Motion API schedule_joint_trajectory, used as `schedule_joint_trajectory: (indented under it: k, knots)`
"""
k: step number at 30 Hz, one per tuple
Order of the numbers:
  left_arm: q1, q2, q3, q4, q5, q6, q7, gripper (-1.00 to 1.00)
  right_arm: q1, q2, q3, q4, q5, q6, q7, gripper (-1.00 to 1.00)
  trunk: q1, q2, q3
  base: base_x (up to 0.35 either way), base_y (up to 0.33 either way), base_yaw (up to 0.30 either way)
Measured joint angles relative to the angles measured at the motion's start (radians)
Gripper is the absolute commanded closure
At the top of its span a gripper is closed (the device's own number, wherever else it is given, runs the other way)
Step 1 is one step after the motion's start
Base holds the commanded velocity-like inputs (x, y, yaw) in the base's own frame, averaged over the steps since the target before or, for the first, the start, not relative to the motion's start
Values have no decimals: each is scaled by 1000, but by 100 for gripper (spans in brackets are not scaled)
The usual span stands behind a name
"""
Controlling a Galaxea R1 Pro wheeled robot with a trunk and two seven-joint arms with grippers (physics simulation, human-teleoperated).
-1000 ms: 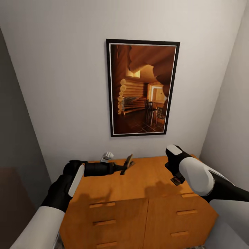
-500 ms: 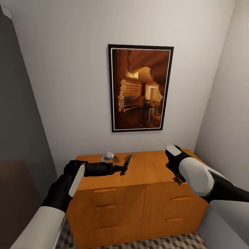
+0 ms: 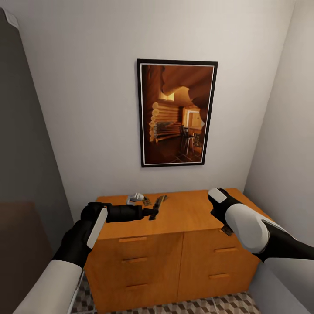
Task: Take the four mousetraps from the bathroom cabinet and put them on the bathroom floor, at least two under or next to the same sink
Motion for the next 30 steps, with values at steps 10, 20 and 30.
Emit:
schedule_joint_trajectory:
  k: [10,20,30]
  knots:
    - [0,0,3,1,-1,-1,51,100,1,0,0,0,1,0,6,100,-38,70,31,0,0,0]
    - [-1,0,0,6,-2,-2,96,100,2,-1,0,3,83,0,37,100,-76,139,61,-213,0,13]
    - [-1,-1,-1,9,-1,-2,136,100,2,-1,1,15,92,0,59,100,-103,188,88,-312,0,150]
